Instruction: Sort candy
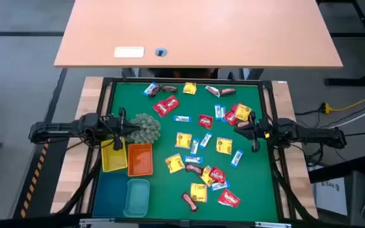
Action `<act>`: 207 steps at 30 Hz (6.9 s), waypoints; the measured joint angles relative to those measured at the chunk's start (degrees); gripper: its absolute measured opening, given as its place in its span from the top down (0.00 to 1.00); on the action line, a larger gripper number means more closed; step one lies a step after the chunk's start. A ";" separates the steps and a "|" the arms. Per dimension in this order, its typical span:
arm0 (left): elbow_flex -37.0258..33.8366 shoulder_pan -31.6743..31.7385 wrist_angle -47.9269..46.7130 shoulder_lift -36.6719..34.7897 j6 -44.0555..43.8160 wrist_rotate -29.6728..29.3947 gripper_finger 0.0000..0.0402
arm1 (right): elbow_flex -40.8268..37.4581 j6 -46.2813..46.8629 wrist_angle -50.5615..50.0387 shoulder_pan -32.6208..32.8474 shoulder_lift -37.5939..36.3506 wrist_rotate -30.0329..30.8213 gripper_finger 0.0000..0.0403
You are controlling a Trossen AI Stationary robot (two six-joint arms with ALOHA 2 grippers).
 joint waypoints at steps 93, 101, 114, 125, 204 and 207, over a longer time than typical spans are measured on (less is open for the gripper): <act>-0.02 0.01 0.42 0.00 0.09 -0.01 0.95 | 40.46 10.60 -43.07 -19.79 36.58 31.62 0.40; -0.02 0.00 0.42 0.00 0.08 -0.02 0.95 | 42.69 -0.19 -44.33 -41.33 52.93 5.53 0.40; -0.02 0.01 0.40 0.00 0.06 -0.02 0.95 | 42.71 -15.56 -44.19 -51.11 77.48 -0.39 0.40; 0.00 0.00 0.40 0.00 0.04 -0.02 0.95 | 42.71 -20.19 -44.72 -51.00 82.54 -1.60 0.42; 0.00 0.02 9.63 0.00 -0.29 -6.01 0.76 | 57.44 -9.81 12.14 -8.40 87.73 -22.91 1.00; 0.00 0.02 9.58 0.00 -0.29 -6.01 0.76 | 57.44 -9.81 21.31 -5.55 91.42 -22.89 1.00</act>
